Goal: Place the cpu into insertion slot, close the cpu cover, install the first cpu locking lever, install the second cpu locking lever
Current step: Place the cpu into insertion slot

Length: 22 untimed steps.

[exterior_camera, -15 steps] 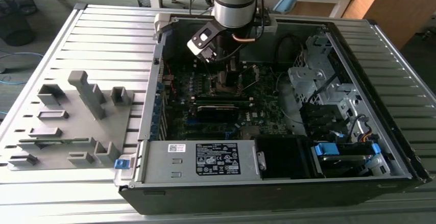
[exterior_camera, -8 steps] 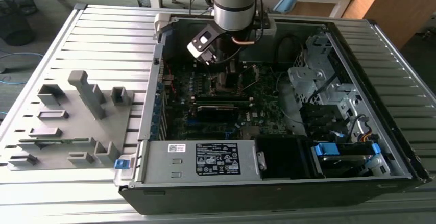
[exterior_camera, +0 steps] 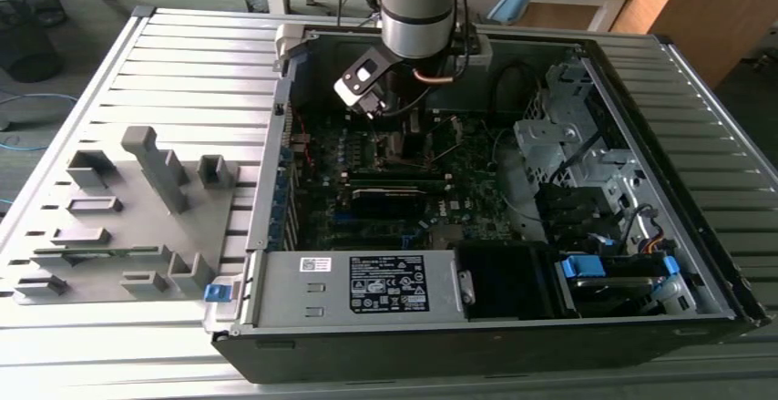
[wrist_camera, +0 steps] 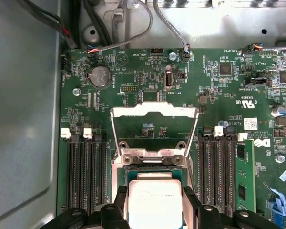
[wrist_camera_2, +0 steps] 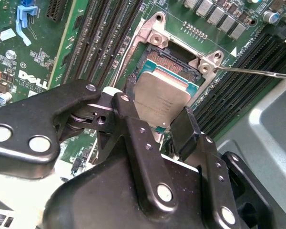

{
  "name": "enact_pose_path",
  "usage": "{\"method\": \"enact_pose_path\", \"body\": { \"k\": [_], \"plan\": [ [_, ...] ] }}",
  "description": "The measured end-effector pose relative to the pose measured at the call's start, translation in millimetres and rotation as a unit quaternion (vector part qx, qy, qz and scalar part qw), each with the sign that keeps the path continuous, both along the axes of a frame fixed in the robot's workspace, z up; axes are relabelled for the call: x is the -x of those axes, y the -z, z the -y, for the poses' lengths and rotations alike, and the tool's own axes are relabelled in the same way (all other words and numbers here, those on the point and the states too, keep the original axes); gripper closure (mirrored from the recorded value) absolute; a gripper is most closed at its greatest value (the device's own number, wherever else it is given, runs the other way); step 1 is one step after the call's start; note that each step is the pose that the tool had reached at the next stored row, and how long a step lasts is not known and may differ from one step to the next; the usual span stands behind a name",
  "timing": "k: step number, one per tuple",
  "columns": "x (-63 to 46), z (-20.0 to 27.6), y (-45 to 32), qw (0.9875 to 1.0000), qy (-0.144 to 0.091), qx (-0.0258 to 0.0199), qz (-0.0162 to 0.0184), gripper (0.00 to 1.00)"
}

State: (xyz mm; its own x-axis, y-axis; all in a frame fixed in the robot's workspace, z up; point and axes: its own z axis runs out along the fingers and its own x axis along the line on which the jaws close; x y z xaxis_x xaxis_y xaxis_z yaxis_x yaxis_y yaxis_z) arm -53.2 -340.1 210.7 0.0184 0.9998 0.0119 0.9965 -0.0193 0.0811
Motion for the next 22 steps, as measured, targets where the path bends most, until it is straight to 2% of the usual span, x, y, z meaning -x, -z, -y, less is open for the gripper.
{"method": "enact_pose_path", "body": {
  "k": [22],
  "plan": [
    [1.6,2.9,4.9,1.0,0.0,-0.0001,0.0,0.46]
  ]
}}
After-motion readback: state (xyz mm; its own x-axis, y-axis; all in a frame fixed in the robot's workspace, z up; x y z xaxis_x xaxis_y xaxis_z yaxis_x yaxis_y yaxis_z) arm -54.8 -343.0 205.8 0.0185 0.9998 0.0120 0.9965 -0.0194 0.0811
